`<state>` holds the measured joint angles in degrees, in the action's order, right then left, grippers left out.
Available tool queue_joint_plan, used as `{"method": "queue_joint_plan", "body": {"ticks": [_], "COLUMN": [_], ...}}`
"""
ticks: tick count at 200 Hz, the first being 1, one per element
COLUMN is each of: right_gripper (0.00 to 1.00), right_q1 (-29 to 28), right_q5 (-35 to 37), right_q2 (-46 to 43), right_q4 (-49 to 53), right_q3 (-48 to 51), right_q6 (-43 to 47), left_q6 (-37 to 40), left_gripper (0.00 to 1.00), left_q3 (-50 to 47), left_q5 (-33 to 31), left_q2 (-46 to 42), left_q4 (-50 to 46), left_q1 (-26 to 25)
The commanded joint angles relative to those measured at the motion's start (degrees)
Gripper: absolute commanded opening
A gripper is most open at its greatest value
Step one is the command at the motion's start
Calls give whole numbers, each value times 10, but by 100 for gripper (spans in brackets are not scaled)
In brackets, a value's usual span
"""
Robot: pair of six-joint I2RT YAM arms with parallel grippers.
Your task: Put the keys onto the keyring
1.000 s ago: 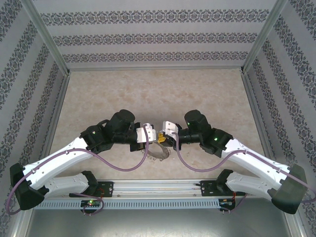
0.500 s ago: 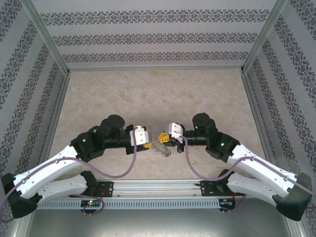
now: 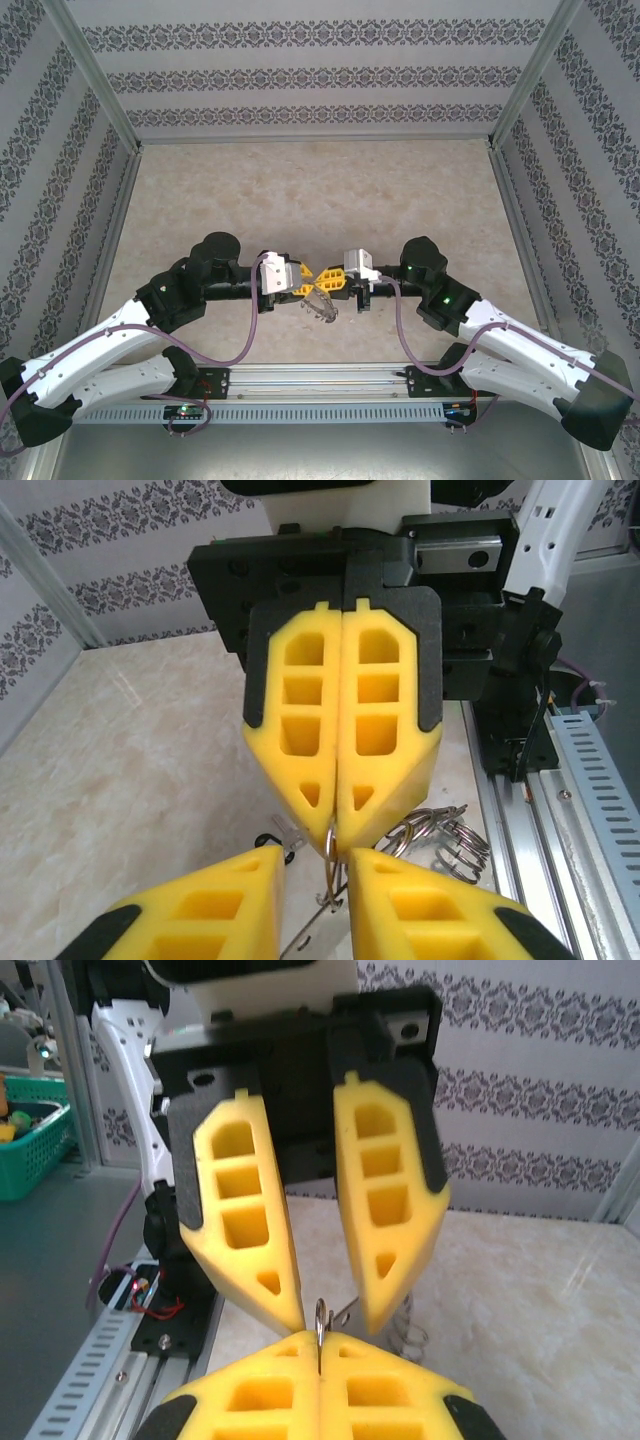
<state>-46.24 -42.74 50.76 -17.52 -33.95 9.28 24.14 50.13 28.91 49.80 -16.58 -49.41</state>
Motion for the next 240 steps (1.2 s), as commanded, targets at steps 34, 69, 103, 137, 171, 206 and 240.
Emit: {"method": "queue_joint_plan", "body": {"ticks": [34,69,103,137,171,206,240], "right_gripper": [0,0,0,20,29,29,27], "right_q1": [4,5,8,3,-5,-12,-13], "right_q5": [-40,-41,-40,10,82,110,107], "right_q2": [15,6,-4,-20,-41,-39,-30], "right_q4": [-108,-121,-114,28,163,214,220], "right_q3": [9,18,22,-6,-28,-41,-47], "right_q6": [-40,-45,-44,19,75,101,111], "left_q6": [-5,-2,2,21,41,52,65], "left_gripper": [16,5,0,0,0,0,0], "left_q3": [-12,-16,-13,8,31,50,74], "left_q5": [16,11,8,-4,-16,-9,-5], "left_q2": [-4,-5,-5,6,18,35,54], "left_q4": [30,31,25,-12,-56,-83,-114], "left_q1": [-3,-3,-3,-3,-3,-3,-2]}}
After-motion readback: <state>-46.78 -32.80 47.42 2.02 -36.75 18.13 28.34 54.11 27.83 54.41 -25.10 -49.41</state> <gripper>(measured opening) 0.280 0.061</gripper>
